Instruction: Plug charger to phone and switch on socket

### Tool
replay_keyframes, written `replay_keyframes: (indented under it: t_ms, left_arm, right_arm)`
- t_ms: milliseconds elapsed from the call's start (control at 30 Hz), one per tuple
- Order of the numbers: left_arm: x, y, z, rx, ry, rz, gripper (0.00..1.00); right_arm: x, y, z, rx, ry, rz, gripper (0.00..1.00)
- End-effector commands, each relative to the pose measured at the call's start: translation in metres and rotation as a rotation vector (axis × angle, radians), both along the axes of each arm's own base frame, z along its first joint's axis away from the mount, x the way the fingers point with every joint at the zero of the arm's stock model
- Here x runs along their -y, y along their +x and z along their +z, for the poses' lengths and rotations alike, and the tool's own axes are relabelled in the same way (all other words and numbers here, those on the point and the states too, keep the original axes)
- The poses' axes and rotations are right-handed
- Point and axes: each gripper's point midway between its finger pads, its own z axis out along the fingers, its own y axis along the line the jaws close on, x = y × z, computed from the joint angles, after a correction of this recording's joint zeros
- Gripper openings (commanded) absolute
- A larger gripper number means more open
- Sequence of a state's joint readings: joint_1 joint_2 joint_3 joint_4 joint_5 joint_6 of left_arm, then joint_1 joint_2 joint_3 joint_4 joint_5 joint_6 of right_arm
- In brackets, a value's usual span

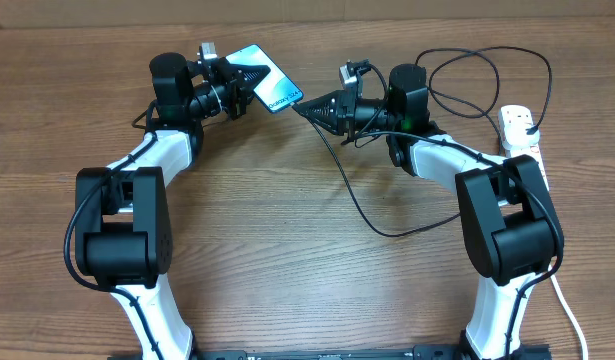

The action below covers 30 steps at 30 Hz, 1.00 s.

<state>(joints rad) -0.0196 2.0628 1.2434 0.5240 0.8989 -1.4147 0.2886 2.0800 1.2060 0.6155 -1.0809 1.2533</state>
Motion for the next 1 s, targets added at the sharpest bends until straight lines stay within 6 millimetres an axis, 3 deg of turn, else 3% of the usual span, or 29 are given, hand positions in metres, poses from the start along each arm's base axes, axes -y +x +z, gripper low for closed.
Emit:
replay_keyframes:
  t_ms: [0,400,967]
  left_arm:
    - [-0.001,0.005,0.022,0.039,-0.012,0.019,0.04]
    - [-0.005,0.01,0.021,0.0,-0.031,0.064,0.04]
    - [0.009,0.006,0.021,-0.001,-0.032,0.038,0.04]
  right_arm:
    - [0.002,0.004,0.017,0.047,0.009,-0.02,0.04]
    - [0.003,0.006,0.017,0.044,0.006,-0.032,0.04]
    - [0.004,0.01,0.015,0.04,0.0,-0.055,0.04]
